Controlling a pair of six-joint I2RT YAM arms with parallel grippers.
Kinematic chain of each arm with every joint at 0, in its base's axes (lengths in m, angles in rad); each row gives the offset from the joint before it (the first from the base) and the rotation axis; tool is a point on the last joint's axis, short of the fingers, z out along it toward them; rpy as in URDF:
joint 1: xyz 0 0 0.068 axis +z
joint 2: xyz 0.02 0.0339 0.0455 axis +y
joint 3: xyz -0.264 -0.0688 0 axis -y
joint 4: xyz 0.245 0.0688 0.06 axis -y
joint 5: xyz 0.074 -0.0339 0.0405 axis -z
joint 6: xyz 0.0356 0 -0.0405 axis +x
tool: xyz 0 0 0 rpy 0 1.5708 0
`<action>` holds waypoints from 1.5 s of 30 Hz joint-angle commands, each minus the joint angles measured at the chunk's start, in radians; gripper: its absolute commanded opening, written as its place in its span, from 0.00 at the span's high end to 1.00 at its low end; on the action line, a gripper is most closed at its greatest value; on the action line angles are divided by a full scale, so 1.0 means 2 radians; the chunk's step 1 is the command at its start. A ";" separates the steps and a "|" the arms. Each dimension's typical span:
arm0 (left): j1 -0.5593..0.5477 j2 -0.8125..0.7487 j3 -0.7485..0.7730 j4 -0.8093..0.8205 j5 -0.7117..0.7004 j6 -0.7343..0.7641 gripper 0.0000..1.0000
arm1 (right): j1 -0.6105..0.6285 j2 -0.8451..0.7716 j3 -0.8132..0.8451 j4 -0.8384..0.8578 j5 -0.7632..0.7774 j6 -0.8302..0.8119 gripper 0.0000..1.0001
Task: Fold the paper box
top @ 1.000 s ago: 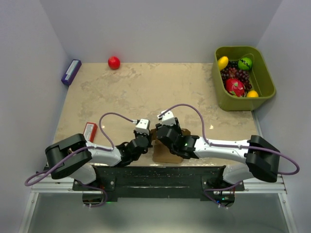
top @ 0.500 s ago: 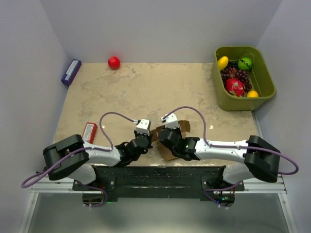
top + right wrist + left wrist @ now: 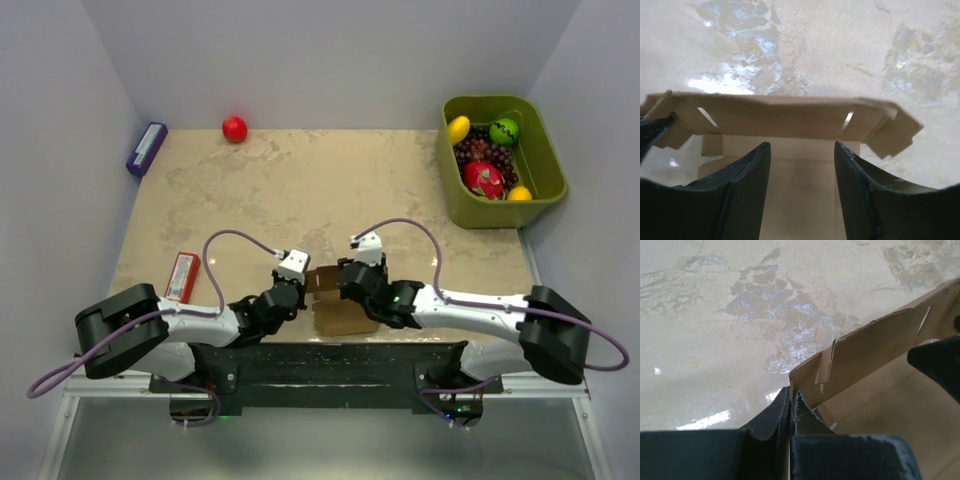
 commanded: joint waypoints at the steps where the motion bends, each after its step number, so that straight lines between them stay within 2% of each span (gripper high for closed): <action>1: -0.002 -0.022 -0.027 0.014 -0.007 0.094 1.00 | -0.056 -0.088 -0.029 0.003 -0.101 0.141 0.36; 3: -0.002 -0.026 -0.029 0.021 -0.004 0.109 1.00 | -0.089 -0.113 -0.053 0.022 -0.167 0.184 0.30; 6: -0.002 -0.025 -0.028 0.021 -0.006 0.123 1.00 | -0.098 -0.138 -0.073 0.071 -0.224 0.266 0.28; 12: -0.002 -0.024 -0.019 0.004 -0.030 0.113 1.00 | -0.098 -0.130 -0.080 0.119 -0.282 0.369 0.26; 16: -0.002 -0.026 -0.020 0.013 -0.045 0.116 1.00 | -0.098 -0.140 -0.086 0.123 -0.273 0.426 0.25; 24: -0.002 -0.018 -0.007 0.015 -0.063 0.126 1.00 | -0.098 -0.178 -0.096 0.105 -0.220 0.481 0.26; 28: -0.002 -0.011 0.002 0.014 -0.070 0.128 1.00 | -0.098 -0.155 -0.090 0.112 -0.220 0.502 0.27; 31: -0.002 -0.005 0.014 0.002 -0.079 0.126 1.00 | -0.098 -0.141 -0.071 0.121 -0.226 0.488 0.29; 37: -0.002 0.004 0.029 -0.006 -0.096 0.114 1.00 | -0.098 -0.105 -0.041 0.074 -0.235 0.511 0.30; 39: -0.002 0.005 0.032 -0.008 -0.100 0.108 1.00 | -0.098 -0.094 -0.043 0.082 -0.240 0.519 0.31; 45: -0.002 0.001 0.024 0.007 -0.108 0.105 1.00 | -0.098 -0.074 -0.029 0.081 -0.218 0.519 0.32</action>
